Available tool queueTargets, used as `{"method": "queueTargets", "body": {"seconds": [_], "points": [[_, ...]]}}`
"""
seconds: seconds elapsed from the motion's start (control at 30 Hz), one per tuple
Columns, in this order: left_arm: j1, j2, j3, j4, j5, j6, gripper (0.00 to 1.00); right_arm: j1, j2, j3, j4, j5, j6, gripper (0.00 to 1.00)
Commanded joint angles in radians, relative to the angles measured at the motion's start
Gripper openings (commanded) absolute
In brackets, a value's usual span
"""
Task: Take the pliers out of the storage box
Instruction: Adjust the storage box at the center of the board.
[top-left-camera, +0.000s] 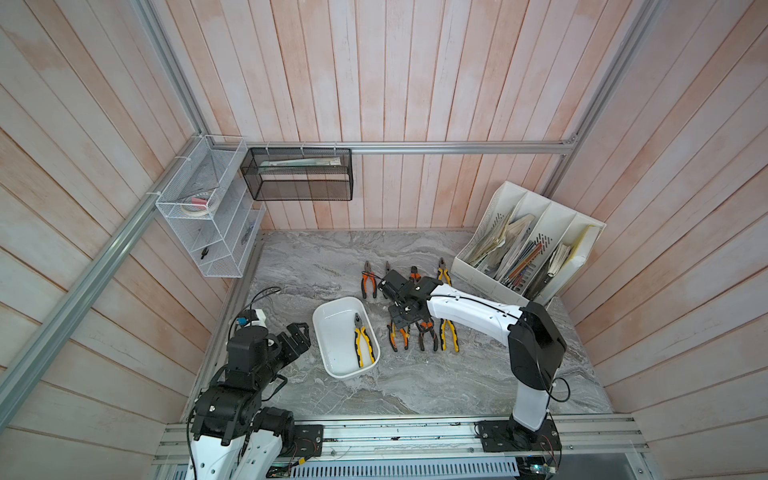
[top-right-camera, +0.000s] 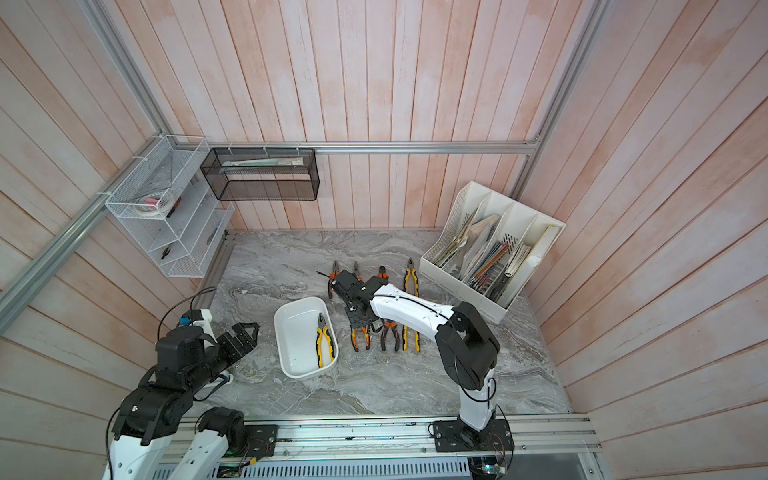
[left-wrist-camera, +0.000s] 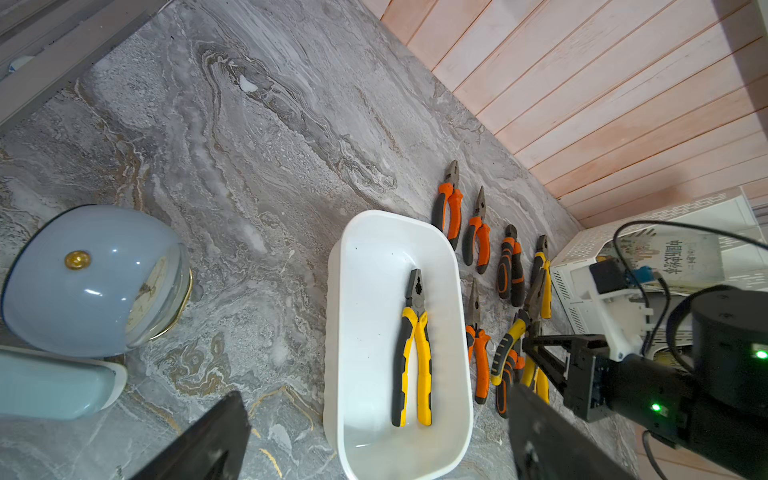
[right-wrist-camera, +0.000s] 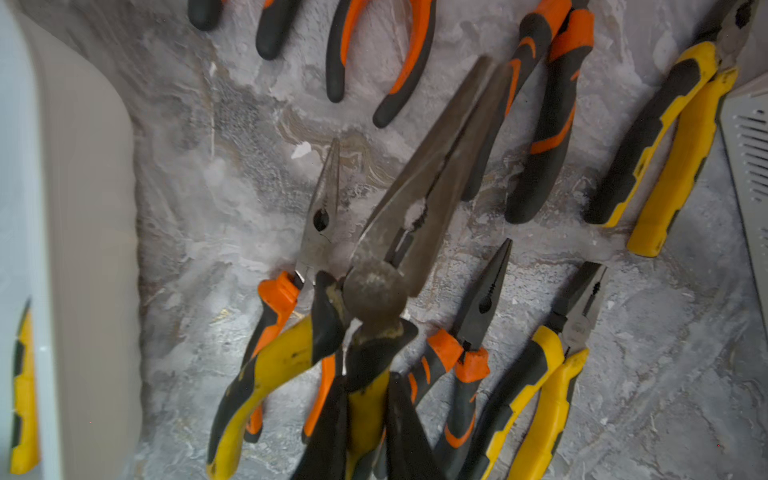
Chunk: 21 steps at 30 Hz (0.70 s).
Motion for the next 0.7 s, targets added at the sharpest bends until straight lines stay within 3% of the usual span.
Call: {"method": "queueTargets", "body": {"seconds": [0.0, 0.37, 0.67], "points": [[0.005, -0.001, -0.014, 0.023, 0.006, 0.016, 1.00, 0.016, -0.025, -0.008, 0.051, 0.001, -0.030, 0.00], [0.005, 0.002, -0.014, 0.023, 0.010, 0.019, 1.00, 0.112, 0.065, 0.052, 0.091, -0.083, 0.058, 0.00], [0.006, 0.001, -0.014, 0.026, 0.012, 0.020, 1.00, 0.127, 0.105, 0.101, 0.135, -0.164, 0.137, 0.00]]}}
